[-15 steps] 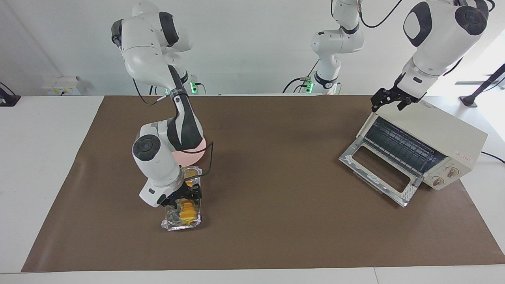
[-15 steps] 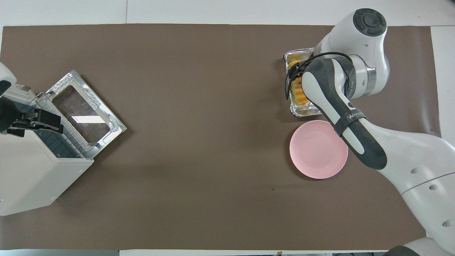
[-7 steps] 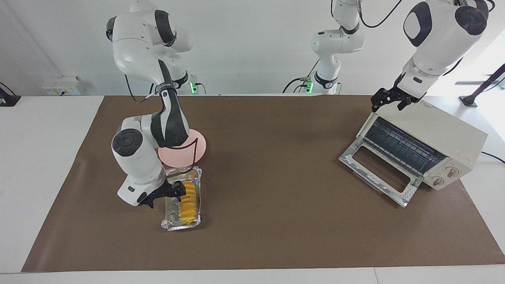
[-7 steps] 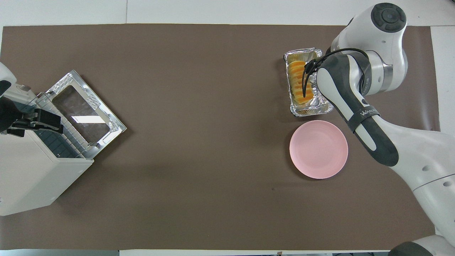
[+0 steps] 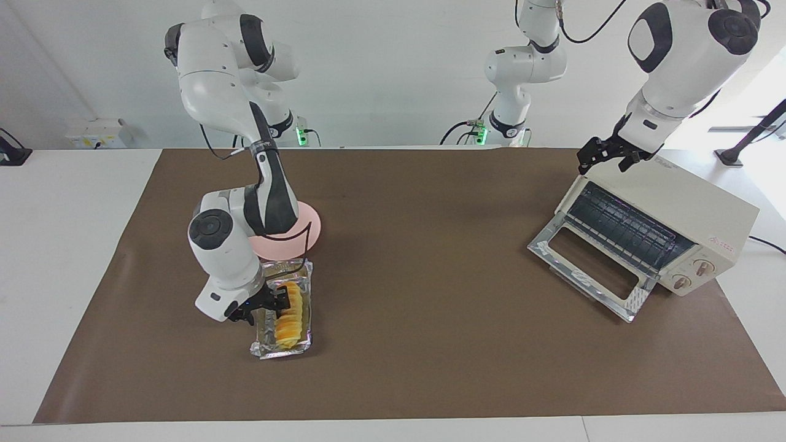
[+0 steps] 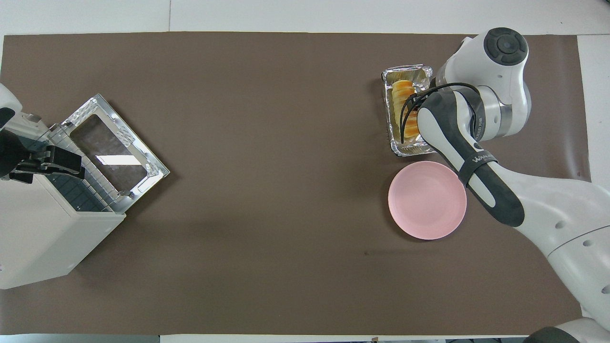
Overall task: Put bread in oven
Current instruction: 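Release the bread into the foil tray with the right gripper, then push the foil tray with the right gripper toward the toaster oven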
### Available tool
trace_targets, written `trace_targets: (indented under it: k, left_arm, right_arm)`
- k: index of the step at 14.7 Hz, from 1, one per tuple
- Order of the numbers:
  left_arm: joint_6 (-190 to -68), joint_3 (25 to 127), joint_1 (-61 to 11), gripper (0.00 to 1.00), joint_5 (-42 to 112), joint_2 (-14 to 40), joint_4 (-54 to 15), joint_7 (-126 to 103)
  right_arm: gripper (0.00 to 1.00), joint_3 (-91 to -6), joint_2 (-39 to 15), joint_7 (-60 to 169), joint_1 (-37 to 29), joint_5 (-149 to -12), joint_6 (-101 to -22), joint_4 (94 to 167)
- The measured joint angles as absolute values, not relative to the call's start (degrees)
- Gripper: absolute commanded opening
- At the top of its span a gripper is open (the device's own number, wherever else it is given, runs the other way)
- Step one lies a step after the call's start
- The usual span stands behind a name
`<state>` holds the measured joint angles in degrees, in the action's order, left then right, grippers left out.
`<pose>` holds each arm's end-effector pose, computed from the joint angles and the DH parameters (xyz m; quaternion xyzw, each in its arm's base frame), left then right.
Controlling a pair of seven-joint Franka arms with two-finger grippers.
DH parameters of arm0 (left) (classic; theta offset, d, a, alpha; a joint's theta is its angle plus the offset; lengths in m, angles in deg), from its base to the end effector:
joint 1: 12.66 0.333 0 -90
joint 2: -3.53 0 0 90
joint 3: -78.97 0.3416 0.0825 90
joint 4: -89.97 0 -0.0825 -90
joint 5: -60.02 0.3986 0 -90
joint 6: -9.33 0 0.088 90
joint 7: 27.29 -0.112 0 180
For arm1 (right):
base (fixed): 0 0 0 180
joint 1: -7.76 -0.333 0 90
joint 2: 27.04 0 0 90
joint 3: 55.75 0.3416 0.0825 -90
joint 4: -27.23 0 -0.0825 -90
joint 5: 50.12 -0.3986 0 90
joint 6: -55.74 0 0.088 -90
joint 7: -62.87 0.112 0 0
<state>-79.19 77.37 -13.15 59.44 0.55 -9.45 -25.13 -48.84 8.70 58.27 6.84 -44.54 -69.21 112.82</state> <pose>0.5413 -0.0213 0.5926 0.9976 0.0009 -0.0692 0.0018 0.7404 0.0816 0.3216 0.9919 0.1222 0.0343 0.0051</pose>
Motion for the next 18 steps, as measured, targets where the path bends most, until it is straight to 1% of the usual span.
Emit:
trace_targets:
  k: [9, 11, 12, 15, 18]
  left_arm:
    - [-79.2, 77.4, -13.2, 1.0, 59.4, 0.5, -9.5, -25.1]
    - [-79.2, 77.4, -13.2, 1.0, 59.4, 0.5, -9.5, -25.1]
    - [-79.2, 77.4, -13.2, 1.0, 59.4, 0.5, -9.5, -25.1]
    - [-79.2, 77.4, -13.2, 1.0, 59.4, 0.5, -9.5, -25.1]
    - [-79.2, 77.4, -13.2, 1.0, 59.4, 0.5, -9.5, -25.1]
  right_arm:
    - [0.0, -48.8, 8.5, 57.4, 6.7, -44.5, -69.1, 113.3]
    - [0.0, -48.8, 8.4, 57.4, 6.6, -44.5, -67.9, 112.9]
    - [0.0, -48.7, 8.2, 57.4, 6.6, -44.5, -65.6, 112.0]
    - [0.0, -48.2, 7.4, 57.4, 5.9, -45.0, -55.1, 106.5]
    - [0.0, -47.4, 6.9, 60.3, 3.2, -48.3, -48.3, 101.4]
